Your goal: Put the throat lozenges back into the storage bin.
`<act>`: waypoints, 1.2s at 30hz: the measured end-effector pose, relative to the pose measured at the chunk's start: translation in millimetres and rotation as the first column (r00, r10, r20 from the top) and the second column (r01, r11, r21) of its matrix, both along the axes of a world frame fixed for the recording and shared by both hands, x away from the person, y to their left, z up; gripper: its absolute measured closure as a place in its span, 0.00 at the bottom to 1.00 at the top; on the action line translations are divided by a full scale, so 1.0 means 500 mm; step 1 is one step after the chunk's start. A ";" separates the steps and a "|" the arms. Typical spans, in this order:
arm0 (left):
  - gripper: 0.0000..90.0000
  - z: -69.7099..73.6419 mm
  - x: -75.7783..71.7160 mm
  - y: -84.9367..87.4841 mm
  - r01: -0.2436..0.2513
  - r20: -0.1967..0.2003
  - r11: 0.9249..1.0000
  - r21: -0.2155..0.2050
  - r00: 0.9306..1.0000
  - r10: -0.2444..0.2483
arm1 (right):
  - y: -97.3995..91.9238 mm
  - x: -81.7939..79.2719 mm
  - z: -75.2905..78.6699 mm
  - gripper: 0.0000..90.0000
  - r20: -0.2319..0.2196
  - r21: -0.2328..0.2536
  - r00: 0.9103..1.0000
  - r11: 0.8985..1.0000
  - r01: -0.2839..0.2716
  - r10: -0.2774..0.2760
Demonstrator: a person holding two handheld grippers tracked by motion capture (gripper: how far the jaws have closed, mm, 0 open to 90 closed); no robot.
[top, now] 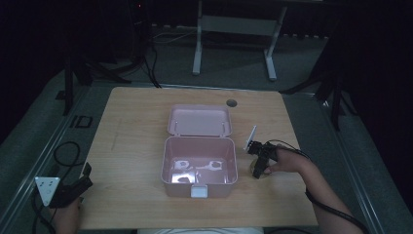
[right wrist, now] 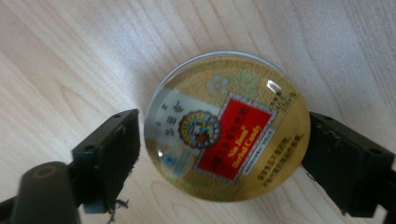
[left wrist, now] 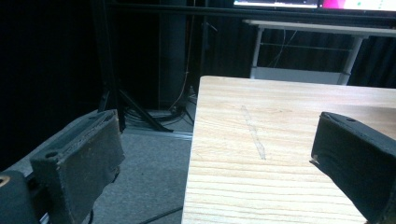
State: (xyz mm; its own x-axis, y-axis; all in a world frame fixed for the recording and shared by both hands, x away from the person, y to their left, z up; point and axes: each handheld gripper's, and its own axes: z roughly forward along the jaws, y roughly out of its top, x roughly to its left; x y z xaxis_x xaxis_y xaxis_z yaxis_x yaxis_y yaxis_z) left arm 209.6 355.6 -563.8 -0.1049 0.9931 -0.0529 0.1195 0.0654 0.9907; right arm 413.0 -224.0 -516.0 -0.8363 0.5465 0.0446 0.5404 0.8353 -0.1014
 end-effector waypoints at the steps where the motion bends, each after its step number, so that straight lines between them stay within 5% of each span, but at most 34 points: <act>1: 0.03 0.000 0.000 0.000 -0.001 0.000 1.000 0.000 1.000 0.001 | 0.002 0.000 -0.003 0.21 -0.004 -0.010 1.000 1.000 -0.002 0.002; 10: 0.03 0.000 0.000 0.000 0.002 -0.001 1.000 0.000 1.000 -0.002 | 0.005 -0.004 0.003 0.22 -0.017 -0.028 0.999 0.999 -0.041 0.040; 12: 0.03 0.000 0.001 0.000 0.003 -0.002 1.000 0.000 1.000 -0.003 | 0.007 -0.010 0.011 0.22 -0.019 -0.029 0.996 0.996 -0.086 0.085; 20: 0.03 0.000 0.001 0.001 0.004 -0.002 1.000 -0.002 1.000 -0.004 | 0.008 -0.029 0.040 0.22 -0.047 -0.004 0.976 0.977 -0.214 0.213; 36: 0.03 0.000 0.002 -0.001 0.010 -0.010 1.000 0.005 1.000 -0.010 | 0.019 -0.068 0.141 0.22 -0.030 -0.015 0.941 0.941 -0.338 0.337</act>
State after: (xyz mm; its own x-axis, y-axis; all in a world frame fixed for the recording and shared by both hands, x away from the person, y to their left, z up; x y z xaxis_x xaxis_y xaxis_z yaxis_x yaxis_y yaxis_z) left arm 210.8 355.2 -564.0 -0.0955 0.9943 -0.0464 0.1300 0.0587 0.9898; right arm 379.1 -214.6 -445.3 -0.9704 0.2334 0.0613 0.2242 0.9659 -0.1295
